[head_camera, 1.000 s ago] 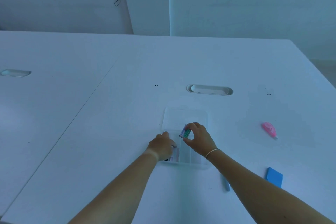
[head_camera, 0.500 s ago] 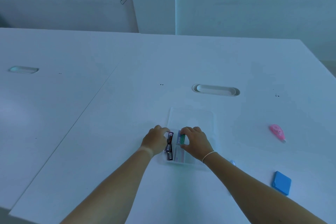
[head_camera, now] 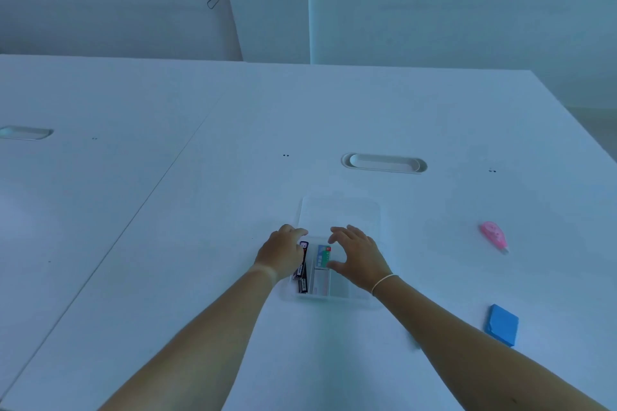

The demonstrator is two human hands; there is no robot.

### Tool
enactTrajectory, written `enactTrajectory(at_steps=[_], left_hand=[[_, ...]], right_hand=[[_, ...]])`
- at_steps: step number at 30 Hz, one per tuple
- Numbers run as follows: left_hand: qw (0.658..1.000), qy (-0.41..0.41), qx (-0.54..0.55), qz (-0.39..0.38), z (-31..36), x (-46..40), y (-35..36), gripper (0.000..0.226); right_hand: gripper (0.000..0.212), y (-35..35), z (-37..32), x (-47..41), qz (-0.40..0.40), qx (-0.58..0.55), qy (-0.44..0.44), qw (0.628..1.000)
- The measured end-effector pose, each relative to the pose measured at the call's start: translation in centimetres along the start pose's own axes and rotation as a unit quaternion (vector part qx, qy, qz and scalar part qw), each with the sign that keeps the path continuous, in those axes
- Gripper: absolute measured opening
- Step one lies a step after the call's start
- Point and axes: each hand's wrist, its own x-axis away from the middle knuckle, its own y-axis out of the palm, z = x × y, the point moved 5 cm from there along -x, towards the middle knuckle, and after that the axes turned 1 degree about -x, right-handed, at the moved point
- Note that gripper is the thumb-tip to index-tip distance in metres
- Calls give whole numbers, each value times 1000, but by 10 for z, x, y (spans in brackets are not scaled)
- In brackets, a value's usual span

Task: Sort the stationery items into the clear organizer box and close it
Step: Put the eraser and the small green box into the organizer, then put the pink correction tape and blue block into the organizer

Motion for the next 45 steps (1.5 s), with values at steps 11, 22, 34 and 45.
enactTrajectory(at_steps=[11, 22, 34, 45], left_hand=[[998, 64, -24, -6, 59, 4, 16, 49], [985, 153, -57, -47, 154, -3, 65, 49], [971, 209, -77, -84, 225, -20, 95, 48], [955, 243, -140, -98, 302, -69, 114, 48]], right_hand=[[35, -55, 73, 50, 92, -41, 119, 988], [48, -80, 168, 152, 93, -3, 318, 944], [41, -73, 218, 177, 94, -142, 449, 877], [27, -135, 278, 143, 194, -251, 434, 843]])
